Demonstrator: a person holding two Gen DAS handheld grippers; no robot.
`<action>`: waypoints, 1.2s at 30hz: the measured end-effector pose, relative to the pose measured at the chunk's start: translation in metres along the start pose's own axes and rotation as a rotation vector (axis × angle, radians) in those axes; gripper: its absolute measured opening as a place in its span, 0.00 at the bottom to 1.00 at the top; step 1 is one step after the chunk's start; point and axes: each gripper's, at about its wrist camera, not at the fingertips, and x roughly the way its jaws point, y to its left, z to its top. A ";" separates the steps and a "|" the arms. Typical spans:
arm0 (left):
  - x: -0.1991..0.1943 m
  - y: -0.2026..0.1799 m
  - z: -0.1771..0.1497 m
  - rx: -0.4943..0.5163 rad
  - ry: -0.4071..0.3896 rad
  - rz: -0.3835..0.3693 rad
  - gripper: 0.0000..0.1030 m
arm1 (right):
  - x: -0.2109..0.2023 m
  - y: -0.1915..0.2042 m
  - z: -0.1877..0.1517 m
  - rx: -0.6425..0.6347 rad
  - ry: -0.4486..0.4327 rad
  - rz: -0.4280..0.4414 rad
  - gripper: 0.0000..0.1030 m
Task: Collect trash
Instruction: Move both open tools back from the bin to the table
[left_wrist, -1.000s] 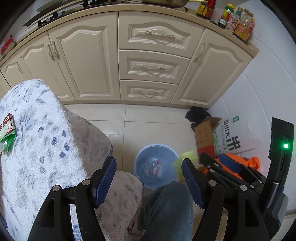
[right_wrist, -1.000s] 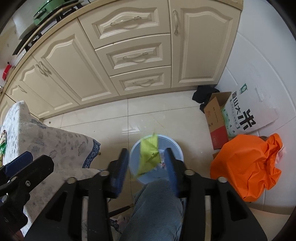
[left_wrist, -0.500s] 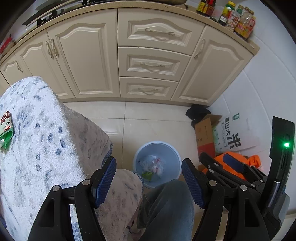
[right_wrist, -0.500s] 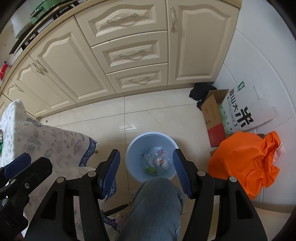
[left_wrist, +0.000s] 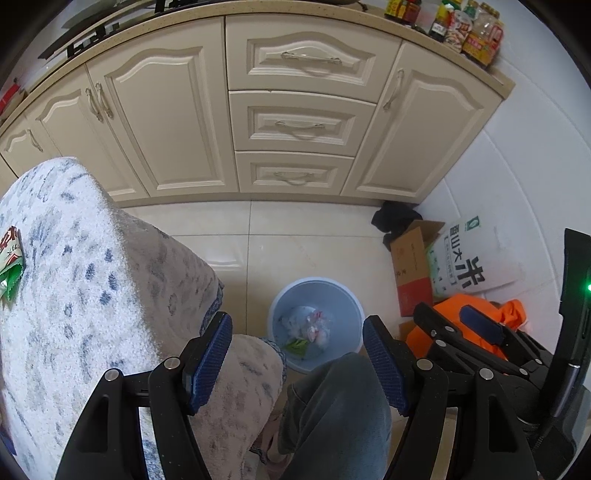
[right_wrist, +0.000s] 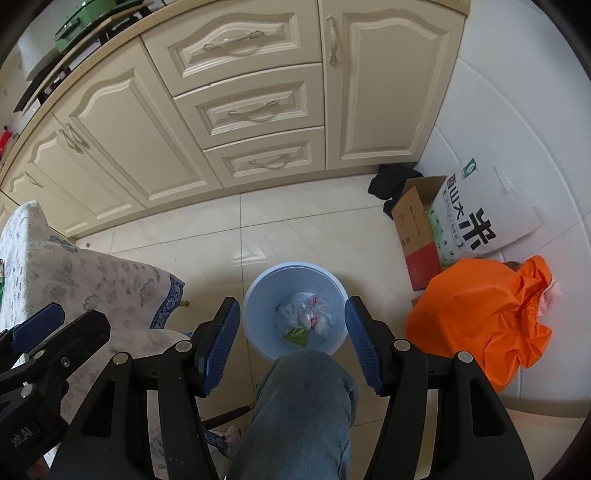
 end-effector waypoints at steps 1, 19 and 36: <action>0.000 -0.002 0.000 0.004 0.001 0.001 0.67 | -0.001 -0.001 -0.001 0.002 -0.001 -0.002 0.59; 0.012 -0.041 -0.017 0.117 0.016 0.034 0.67 | -0.027 -0.025 -0.017 0.021 -0.034 -0.037 0.59; -0.035 -0.048 -0.060 0.121 -0.031 0.027 0.67 | -0.069 -0.040 -0.051 0.034 -0.097 -0.048 0.67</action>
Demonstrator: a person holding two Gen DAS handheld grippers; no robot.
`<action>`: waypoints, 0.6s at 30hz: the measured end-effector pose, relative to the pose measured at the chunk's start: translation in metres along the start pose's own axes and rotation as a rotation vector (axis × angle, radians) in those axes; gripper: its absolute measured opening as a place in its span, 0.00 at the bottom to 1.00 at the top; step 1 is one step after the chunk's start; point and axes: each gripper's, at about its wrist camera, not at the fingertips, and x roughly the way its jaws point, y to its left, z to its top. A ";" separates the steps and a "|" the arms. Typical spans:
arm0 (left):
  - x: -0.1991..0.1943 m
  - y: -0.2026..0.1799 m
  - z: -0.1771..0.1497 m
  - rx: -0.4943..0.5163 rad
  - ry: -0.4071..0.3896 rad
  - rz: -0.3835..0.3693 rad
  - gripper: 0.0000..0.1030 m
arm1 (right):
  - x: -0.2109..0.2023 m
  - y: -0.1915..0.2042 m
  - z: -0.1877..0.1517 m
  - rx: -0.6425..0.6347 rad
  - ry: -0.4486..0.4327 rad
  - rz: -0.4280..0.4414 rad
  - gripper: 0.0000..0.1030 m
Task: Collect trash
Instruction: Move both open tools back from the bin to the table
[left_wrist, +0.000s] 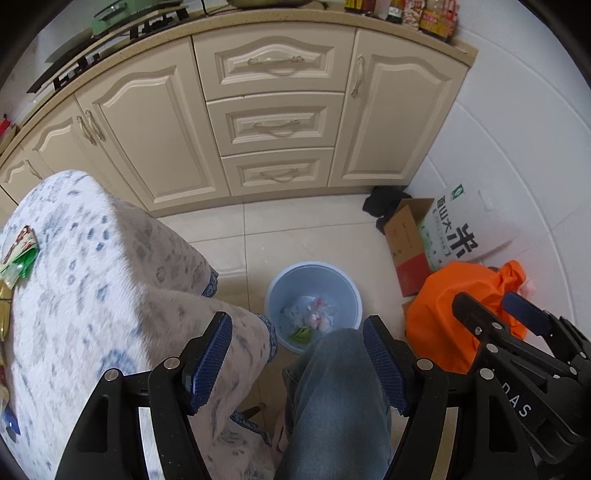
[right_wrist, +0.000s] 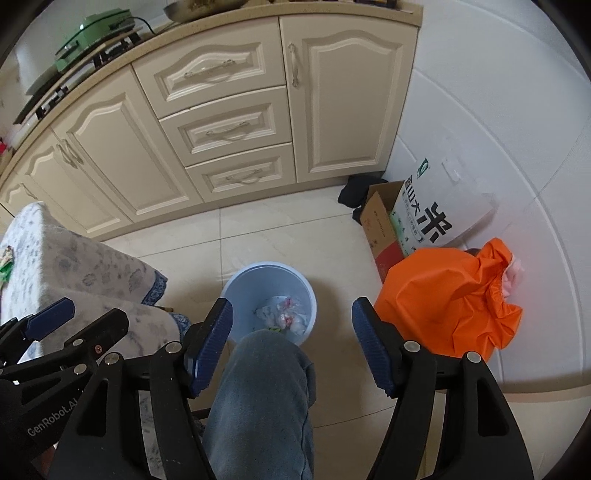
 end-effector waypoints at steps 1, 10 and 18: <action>-0.006 -0.001 -0.004 0.001 -0.009 -0.002 0.67 | -0.006 0.001 -0.003 -0.003 -0.011 0.001 0.67; -0.065 0.009 -0.052 -0.006 -0.092 -0.002 0.68 | -0.042 0.007 -0.024 -0.012 -0.065 0.019 0.73; -0.127 0.034 -0.110 -0.035 -0.181 0.004 0.73 | -0.077 0.022 -0.047 -0.024 -0.096 0.086 0.78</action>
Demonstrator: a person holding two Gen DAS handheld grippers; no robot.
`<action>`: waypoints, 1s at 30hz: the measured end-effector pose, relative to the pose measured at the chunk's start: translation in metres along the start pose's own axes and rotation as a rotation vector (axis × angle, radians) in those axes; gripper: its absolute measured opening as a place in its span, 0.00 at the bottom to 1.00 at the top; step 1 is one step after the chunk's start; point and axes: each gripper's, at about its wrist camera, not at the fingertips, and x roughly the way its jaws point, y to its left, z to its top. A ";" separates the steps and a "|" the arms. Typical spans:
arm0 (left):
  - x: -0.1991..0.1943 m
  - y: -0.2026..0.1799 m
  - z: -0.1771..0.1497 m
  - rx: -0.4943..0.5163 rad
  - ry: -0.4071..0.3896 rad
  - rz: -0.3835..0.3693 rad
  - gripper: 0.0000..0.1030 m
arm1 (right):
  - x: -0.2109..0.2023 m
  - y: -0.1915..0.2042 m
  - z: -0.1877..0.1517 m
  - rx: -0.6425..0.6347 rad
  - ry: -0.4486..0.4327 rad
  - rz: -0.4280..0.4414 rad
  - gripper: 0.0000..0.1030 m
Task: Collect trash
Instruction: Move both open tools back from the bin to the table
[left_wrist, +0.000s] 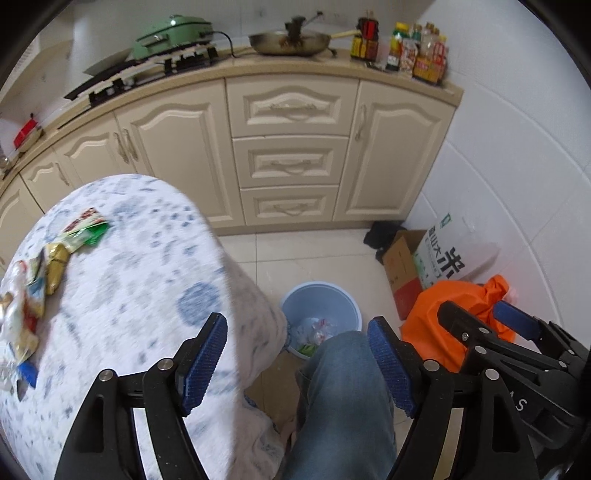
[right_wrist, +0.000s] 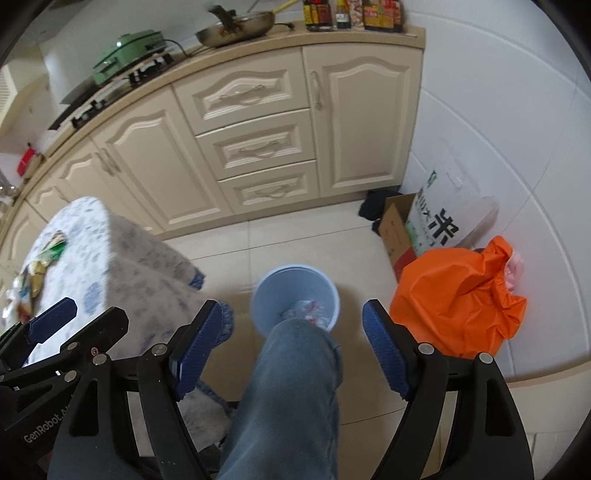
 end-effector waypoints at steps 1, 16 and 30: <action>-0.010 0.005 -0.008 -0.006 -0.012 0.003 0.74 | -0.004 0.004 -0.002 -0.008 -0.009 0.001 0.80; -0.121 0.087 -0.101 -0.176 -0.124 0.111 0.78 | -0.039 0.097 -0.039 -0.173 -0.077 0.124 0.92; -0.180 0.152 -0.147 -0.392 -0.162 0.256 0.85 | -0.044 0.189 -0.053 -0.355 -0.038 0.312 0.96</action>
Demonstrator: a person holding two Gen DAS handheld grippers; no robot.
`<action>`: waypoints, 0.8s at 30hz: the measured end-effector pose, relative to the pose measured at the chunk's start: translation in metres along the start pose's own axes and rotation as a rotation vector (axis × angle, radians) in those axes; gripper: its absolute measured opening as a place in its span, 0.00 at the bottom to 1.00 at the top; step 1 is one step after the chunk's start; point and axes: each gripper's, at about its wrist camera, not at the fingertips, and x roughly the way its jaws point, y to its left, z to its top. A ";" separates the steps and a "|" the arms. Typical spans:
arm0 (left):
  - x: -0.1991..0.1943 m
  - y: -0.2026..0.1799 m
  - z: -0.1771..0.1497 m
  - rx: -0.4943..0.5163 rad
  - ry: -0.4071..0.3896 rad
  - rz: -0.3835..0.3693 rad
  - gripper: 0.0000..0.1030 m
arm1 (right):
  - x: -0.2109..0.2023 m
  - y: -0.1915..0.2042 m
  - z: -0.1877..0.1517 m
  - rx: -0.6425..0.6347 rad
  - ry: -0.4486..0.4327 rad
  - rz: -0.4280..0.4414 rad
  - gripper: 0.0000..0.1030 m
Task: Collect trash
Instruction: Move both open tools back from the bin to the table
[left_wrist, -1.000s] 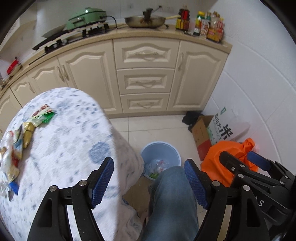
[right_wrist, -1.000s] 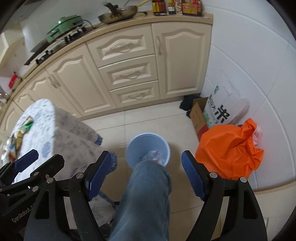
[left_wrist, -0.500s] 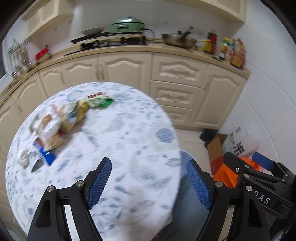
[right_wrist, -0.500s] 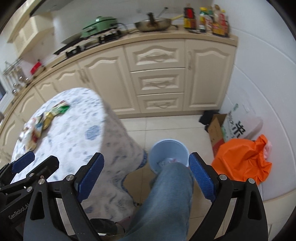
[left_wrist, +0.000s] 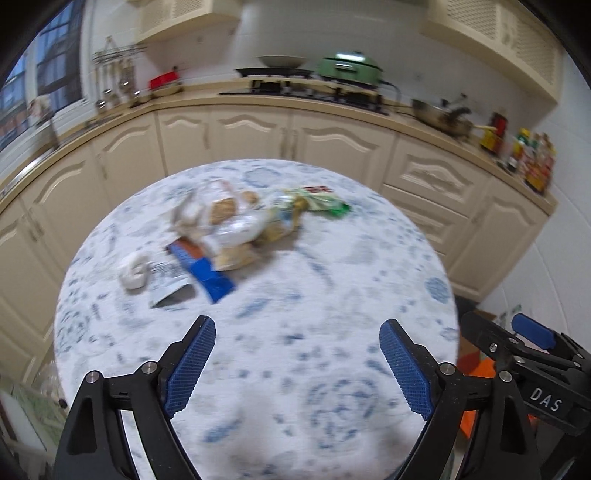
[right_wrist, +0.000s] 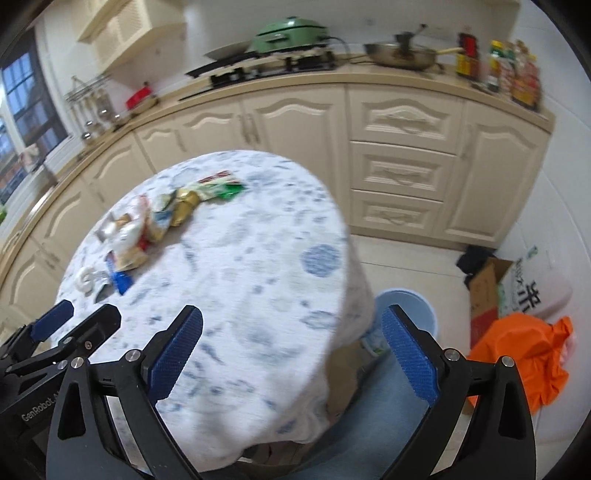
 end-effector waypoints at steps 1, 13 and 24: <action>0.000 0.003 0.001 -0.010 0.002 0.007 0.85 | 0.003 0.006 0.002 -0.012 0.007 0.009 0.96; 0.009 0.053 0.005 -0.106 0.044 0.047 0.86 | 0.033 0.052 -0.002 -0.082 0.091 0.058 0.96; 0.034 0.110 0.000 -0.203 0.084 0.077 0.87 | 0.060 0.103 -0.006 -0.186 0.157 0.116 0.96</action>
